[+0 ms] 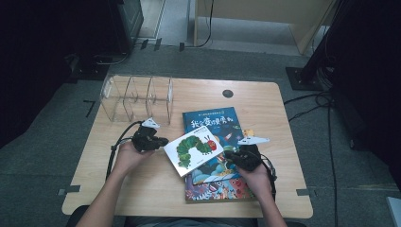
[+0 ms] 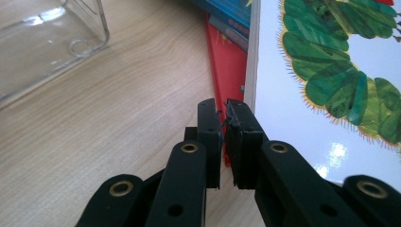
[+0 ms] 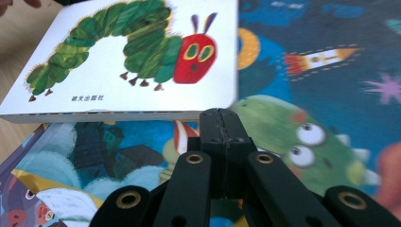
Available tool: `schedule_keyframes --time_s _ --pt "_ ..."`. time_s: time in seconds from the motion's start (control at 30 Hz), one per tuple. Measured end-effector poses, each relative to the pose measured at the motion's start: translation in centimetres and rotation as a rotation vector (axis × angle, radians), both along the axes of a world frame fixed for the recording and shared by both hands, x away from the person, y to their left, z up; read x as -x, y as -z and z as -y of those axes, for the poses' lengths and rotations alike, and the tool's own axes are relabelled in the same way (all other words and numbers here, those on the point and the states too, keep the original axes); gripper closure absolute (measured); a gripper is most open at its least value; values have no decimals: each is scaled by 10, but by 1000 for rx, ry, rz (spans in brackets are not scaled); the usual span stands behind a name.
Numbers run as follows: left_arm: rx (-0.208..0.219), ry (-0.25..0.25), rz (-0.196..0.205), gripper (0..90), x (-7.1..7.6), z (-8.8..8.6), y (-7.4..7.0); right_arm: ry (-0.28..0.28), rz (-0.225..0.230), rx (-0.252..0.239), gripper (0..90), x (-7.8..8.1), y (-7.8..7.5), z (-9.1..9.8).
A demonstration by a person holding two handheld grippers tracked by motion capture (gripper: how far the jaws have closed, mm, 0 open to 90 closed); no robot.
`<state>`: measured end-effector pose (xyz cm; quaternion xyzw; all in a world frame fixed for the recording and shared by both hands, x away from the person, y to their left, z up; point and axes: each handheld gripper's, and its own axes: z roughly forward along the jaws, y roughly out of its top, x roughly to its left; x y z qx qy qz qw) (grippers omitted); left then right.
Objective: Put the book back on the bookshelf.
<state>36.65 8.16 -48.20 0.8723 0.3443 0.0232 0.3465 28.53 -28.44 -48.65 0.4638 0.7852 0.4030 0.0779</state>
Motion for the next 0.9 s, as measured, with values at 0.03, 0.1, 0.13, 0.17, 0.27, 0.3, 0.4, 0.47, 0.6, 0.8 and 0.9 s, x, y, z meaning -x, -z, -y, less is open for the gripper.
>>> schedule_keyframes --time_s 0.03,0.1,0.13,0.17,0.27,0.3,0.4,0.47,0.6,0.8,0.9 --pt "4 2 -3 853 1 0 0 -9 -4 2 900 -1 1 -3" --pt "7 10 -8 853 5 0 0 -22 -12 13 900 -3 2 -6" --pt "8 14 -9 852 6 0 0 -27 -8 8 900 -4 3 -8" --pt "6 18 -11 851 8 1 0 -29 -14 11 900 -5 3 -9" --pt "5 17 -24 852 13 1 -1 -38 -17 9 900 -7 2 -10" --pt "3 21 -32 854 15 1 -2 -44 -17 8 900 -8 3 -10" --pt "-2 22 -46 855 18 1 -2 -49 -15 7 900 -11 3 -11" --pt "-16 20 -62 852 23 2 -4 -54 -18 8 900 -14 3 -11" --pt "-27 -10 -83 792 25 0 -6 -59 -20 -12 900 -18 4 -10" --pt "0 -50 -102 601 21 -3 -18 -69 -17 -5 900 -23 4 -14" --pt "7 -38 -147 518 14 0 -22 -65 -16 -8 900 -22 4 -13"
